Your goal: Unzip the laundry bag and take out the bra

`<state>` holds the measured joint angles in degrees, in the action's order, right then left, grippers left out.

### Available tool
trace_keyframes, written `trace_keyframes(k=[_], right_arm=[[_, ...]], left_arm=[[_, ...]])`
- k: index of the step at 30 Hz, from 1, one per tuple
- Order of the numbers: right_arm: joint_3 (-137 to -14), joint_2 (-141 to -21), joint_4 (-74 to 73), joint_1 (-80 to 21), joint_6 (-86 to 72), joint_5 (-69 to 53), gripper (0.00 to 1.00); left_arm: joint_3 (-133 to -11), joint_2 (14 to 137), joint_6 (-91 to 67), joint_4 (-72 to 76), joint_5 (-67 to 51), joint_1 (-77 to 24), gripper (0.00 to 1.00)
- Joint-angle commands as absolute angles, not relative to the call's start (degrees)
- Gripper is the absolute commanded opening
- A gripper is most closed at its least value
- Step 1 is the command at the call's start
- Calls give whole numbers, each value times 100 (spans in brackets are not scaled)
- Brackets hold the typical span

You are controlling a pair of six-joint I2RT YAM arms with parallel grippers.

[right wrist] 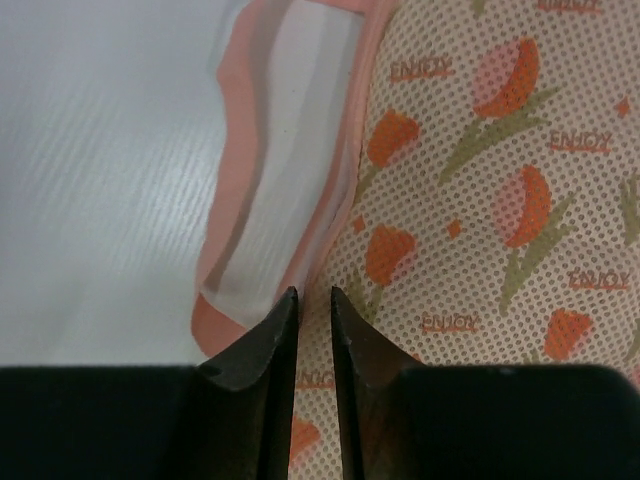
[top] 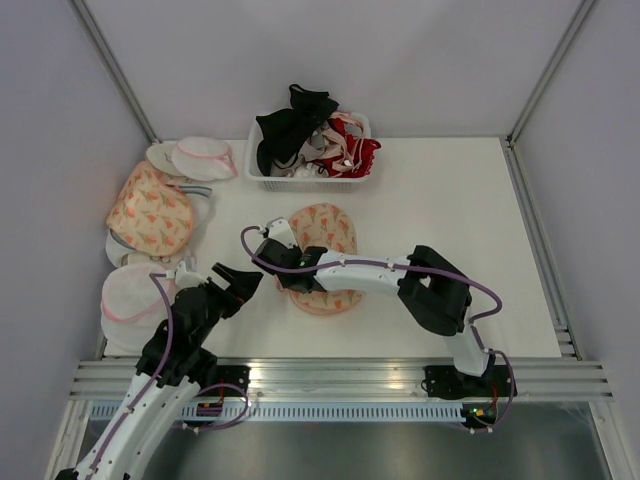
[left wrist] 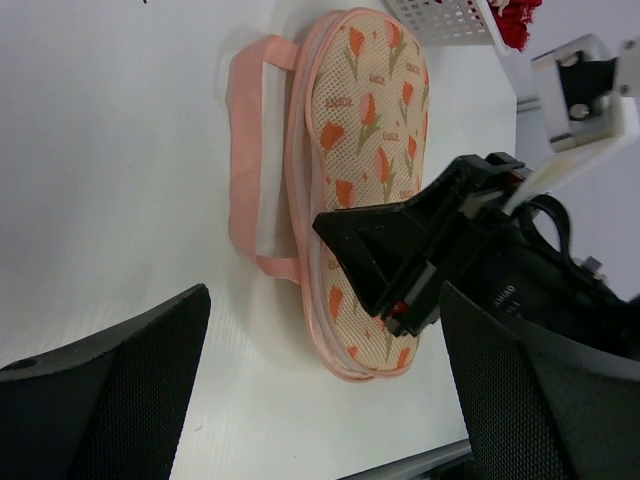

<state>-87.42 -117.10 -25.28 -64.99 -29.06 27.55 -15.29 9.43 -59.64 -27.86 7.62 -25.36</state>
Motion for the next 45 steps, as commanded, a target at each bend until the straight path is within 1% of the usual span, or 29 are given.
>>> trace_keyframes(k=[1,2,3,4,5,8,14,17,20,23,24,25,26,28,29,31,32,33,34,36,37,38,41,42,44,45], right_arm=[[-9105,-12014,-3058,-6486,-3164,3322,24],[-9097,-12041,-3050,-6486,-3155,3322,20],[-9088,-12032,-3024,-6486,-3164,3322,12],[-9018,-11980,-2997,-6495,-3164,3322,2],[-8974,-11936,-2927,-6486,-3164,3366,0],[-8720,-11576,-2708,-6486,-3164,3463,0],[-8069,-10338,-2443,-6478,-3129,3954,0],[-7876,-9731,-2733,-6390,-3190,4429,0],[-7586,-9203,-3128,-6048,-3392,4920,0],[-7173,-8913,-3620,-5328,-3726,5246,0],[-6867,-8764,-3647,-4874,-3787,5317,1],[-6690,-8693,-3569,-4652,-3840,5343,0],[-6358,-8571,-3481,-4136,-3858,5248,0],[-6092,-8499,-3288,-3615,-3946,5229,0],[-5865,-8464,-3200,-3151,-3981,5125,1],[-5714,-8490,-2894,-2753,-3964,4967,0],[-5635,-8569,-2805,-2516,-3903,4844,3],[-5651,-8639,-2734,-2453,-3859,4773,32],[-5704,-8701,-2768,-2409,-3832,4738,46],[-5757,-8684,-2647,-2417,-3684,4449,62],[-5687,-8562,-2445,-2417,-3552,4291,64],[-5452,-8178,-2191,-2495,-3272,4124,66],[-5055,-7491,-1417,-2575,-2928,2993,70],[-5010,-7427,-1224,-2575,-2814,2423,70],[-4975,-7505,-1091,-2575,-2725,1839,70],[-4966,-7602,-959,-2584,-2672,1289,70]], left_arm=[[-1485,844,-6126,-2892,809,-2540,98],[-1485,835,-6117,-2909,800,-2531,98],[-1485,835,-6117,-2918,800,-2540,98],[-1485,826,-6126,-2927,800,-2540,98],[-1485,826,-6117,-2935,791,-2540,98],[-1494,809,-6091,-2944,774,-2531,98],[-1520,887,-5995,-2866,721,-2531,98],[-1555,1045,-5916,-2752,633,-2540,98],[-1564,1291,-5854,-2628,510,-2531,98],[-1599,1563,-5775,-2435,352,-2540,98],[-1617,1651,-5757,-2348,325,-2531,98],[-1626,1705,-5713,-2294,264,-2540,98],[-1652,1853,-5695,-2242,238,-2531,98],[-1687,1994,-5599,-2101,141,-2531,98],[-1722,2160,-5573,-2048,97,-2540,98],[-1766,2328,-5503,-1856,9,-2540,98],[-1767,2399,-5485,-1741,-165,-2540,98],[-1758,2582,-5458,-1618,-332,-2540,98],[-1758,2671,-5432,-1400,-412,-2531,98],[-1758,2951,-5379,-1196,-606,-2531,98],[-1784,3040,-5370,-1100,-737,-2531,97],[-1793,3128,-5361,-1073,-764,-2540,97],[-1793,3348,-5352,-950,-844,-2540,97],[-1767,3366,-5353,-914,-870,-2540,97],[-1749,3392,-5361,-844,-861,-2531,97],[-1732,3393,-5370,-826,-844,-2531,97]])
